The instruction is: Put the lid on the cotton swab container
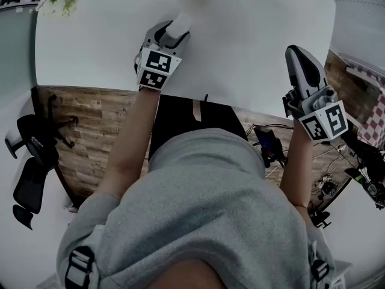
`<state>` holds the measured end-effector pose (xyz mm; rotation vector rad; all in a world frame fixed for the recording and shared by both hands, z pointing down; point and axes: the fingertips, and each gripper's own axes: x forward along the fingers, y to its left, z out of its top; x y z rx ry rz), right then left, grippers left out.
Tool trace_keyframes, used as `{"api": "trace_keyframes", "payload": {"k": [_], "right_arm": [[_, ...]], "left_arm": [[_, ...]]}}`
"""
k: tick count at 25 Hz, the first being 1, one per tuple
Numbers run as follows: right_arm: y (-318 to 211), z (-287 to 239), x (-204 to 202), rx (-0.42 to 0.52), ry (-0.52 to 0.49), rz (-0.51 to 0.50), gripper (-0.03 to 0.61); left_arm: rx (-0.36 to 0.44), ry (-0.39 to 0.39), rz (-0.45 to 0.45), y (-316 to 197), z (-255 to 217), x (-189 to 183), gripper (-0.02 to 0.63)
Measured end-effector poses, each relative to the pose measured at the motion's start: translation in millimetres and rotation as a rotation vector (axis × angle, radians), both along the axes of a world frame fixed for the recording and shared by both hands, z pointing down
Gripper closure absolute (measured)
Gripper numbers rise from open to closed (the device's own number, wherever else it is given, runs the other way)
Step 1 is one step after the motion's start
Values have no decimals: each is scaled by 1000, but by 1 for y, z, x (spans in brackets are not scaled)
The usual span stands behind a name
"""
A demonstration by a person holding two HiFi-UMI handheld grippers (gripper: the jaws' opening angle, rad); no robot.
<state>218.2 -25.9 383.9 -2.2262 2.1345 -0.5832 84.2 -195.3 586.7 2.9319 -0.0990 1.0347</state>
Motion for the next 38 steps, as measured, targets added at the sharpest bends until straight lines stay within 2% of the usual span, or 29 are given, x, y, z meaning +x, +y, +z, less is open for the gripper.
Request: {"api": "trace_keyframes", "payload": {"k": [18, 25, 38], "right_arm": [[3, -10, 2, 41, 11, 15, 553], [4, -14, 2, 59, 18, 16, 552], [-4, -32, -1, 89, 51, -2, 554]], "left_arm": [[22, -19, -11, -20, 5, 17, 391], [96, -24, -7, -24, 4, 19, 391], [113, 26, 20, -19, -30, -6, 367]]}}
